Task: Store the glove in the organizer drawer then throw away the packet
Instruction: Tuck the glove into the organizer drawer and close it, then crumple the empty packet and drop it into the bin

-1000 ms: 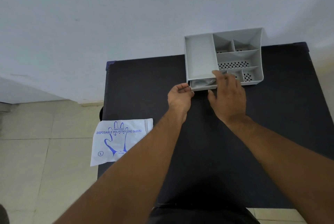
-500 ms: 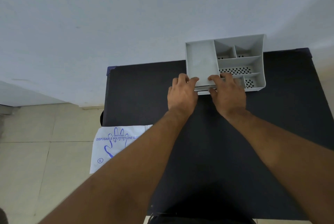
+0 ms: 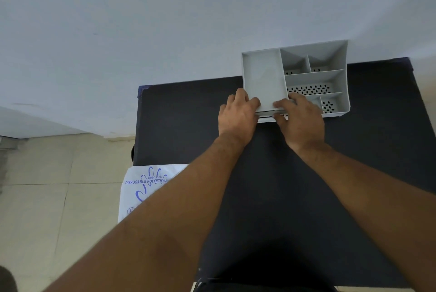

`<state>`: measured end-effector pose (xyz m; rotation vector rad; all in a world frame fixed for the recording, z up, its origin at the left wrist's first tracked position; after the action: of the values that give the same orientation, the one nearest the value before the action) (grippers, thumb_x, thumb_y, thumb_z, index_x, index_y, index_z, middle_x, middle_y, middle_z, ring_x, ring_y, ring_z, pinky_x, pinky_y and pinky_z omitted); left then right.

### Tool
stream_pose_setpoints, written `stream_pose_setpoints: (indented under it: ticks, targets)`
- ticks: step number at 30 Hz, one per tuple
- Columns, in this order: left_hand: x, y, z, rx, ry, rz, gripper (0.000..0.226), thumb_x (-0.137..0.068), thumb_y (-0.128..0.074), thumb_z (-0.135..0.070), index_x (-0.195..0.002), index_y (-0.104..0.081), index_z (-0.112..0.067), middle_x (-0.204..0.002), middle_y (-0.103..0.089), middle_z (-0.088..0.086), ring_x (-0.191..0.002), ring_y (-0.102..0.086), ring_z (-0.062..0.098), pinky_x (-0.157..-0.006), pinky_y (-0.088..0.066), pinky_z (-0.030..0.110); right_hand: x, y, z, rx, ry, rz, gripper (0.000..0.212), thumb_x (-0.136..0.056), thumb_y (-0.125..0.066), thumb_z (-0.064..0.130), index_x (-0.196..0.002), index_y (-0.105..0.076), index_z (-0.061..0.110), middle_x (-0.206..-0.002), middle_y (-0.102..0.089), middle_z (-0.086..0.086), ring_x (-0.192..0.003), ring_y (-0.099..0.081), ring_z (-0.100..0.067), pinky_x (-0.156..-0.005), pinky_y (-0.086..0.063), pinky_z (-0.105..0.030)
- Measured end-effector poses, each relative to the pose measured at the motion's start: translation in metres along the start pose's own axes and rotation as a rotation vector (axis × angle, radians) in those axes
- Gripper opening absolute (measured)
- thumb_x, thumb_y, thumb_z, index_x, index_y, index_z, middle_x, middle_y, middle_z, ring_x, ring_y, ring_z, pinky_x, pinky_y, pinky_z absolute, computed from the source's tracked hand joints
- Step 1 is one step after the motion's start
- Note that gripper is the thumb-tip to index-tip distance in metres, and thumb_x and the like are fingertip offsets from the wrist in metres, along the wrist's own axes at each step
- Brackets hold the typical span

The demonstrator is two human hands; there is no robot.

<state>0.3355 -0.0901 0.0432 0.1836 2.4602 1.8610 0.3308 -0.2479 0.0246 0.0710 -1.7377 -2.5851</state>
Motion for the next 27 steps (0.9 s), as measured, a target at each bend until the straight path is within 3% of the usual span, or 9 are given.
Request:
stream_pose_setpoints:
  ticks: [6, 10, 13, 18, 27]
  targets:
    - [0.019, 0.003, -0.003, 0.082, 0.075, -0.057, 0.060, -0.087, -0.071, -0.024, -0.142, -0.047, -0.021, -0.131, -0.051, 0.008, -0.116, -0.053, 0.028, -0.092, -0.049, 0.044, 0.018, 0.009, 0.009, 0.091, 0.032, -0.035, 0.053, -0.087, -0.066, 0.043, -0.135, -0.052, 0.026, -0.144, -0.046, -0.012, -0.131, -0.046, -0.031, -0.104, -0.039, -0.048]
    - [0.055, -0.003, 0.008, 0.325, 0.238, -0.091, 0.050, -0.089, -0.067, -0.026, -0.136, -0.050, -0.020, -0.135, -0.048, 0.005, -0.119, -0.052, 0.025, -0.091, -0.053, 0.041, 0.042, 0.012, 0.034, 0.008, 0.169, -0.065, 0.042, -0.087, -0.064, 0.036, -0.127, -0.059, 0.023, -0.132, -0.054, -0.008, -0.119, -0.053, -0.028, -0.094, -0.048, -0.046]
    - [0.090, -0.009, 0.023, 0.364, 0.345, -0.041, 0.042, -0.093, -0.063, -0.028, -0.132, -0.056, -0.018, -0.134, -0.053, 0.006, -0.121, -0.052, 0.023, -0.094, -0.052, 0.039, 0.055, 0.003, 0.054, -0.101, 0.259, 0.089, 0.040, -0.088, -0.062, 0.034, -0.126, -0.060, 0.023, -0.125, -0.056, -0.004, -0.113, -0.056, -0.026, -0.092, -0.050, -0.042]
    - [0.156, -0.006, 0.056, 0.357, 0.495, -0.003, 0.036, -0.095, -0.059, -0.029, -0.129, -0.058, -0.017, -0.130, -0.058, 0.005, -0.121, -0.053, 0.022, -0.096, -0.050, 0.036, 0.085, -0.028, 0.094, -0.155, 0.400, 0.442, 0.050, -0.093, -0.054, 0.042, -0.140, -0.047, 0.028, -0.137, -0.050, -0.001, -0.122, -0.051, -0.024, -0.097, -0.048, -0.044]
    - [0.256, 0.011, 0.117, 0.304, 0.786, -0.091, 0.036, -0.095, -0.056, -0.029, -0.130, -0.057, -0.020, -0.132, -0.056, 0.004, -0.120, -0.051, 0.023, -0.093, -0.052, 0.041, 0.132, -0.068, 0.159, -0.043, 0.417, 0.637, 0.053, -0.093, -0.055, 0.042, -0.143, -0.043, 0.027, -0.147, -0.045, -0.003, -0.128, -0.050, -0.025, -0.099, -0.048, -0.043]
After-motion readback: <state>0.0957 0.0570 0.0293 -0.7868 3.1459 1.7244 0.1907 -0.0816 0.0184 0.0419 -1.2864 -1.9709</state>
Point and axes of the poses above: each hand's wrist, its own x-axis away from the middle knuckle, its own y-axis out of the back of the hand, z = x × y, the point moved 3 cm from there along -x, towards the middle knuckle
